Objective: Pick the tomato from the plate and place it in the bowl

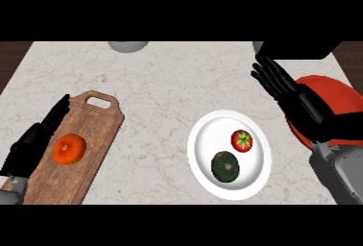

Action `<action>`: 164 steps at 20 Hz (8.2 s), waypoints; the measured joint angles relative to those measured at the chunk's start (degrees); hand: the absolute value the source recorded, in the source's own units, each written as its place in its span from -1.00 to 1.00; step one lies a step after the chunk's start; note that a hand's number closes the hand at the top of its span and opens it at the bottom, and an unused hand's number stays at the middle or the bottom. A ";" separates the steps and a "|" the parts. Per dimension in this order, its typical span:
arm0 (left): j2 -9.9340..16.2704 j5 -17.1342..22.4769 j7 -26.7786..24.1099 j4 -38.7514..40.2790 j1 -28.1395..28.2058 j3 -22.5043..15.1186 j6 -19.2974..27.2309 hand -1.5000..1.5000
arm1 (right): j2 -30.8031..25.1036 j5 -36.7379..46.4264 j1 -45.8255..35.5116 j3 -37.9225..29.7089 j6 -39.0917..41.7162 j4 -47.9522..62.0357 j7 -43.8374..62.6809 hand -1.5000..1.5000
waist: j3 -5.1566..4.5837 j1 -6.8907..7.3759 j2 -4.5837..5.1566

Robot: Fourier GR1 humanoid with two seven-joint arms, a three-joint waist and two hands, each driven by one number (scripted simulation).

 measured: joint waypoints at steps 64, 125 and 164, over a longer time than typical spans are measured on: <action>-24.91 8.84 9.58 -5.49 -3.84 -1.44 -3.29 0.00 | 13.56 65.06 2.72 12.24 6.00 2.02 62.45 -1.00 | 0.98 1.00 -0.51; -32.23 1.74 12.43 -5.58 -3.05 5.59 -9.33 0.00 | 24.93 103.09 7.51 10.71 7.24 -15.41 61.65 1.00 | 0.90 0.34 -0.84; -33.37 0.11 11.25 -5.04 -2.81 5.78 -11.70 0.00 | 3.02 98.80 -9.91 -35.42 -6.26 21.90 30.74 1.00 | 1.04 2.05 -0.02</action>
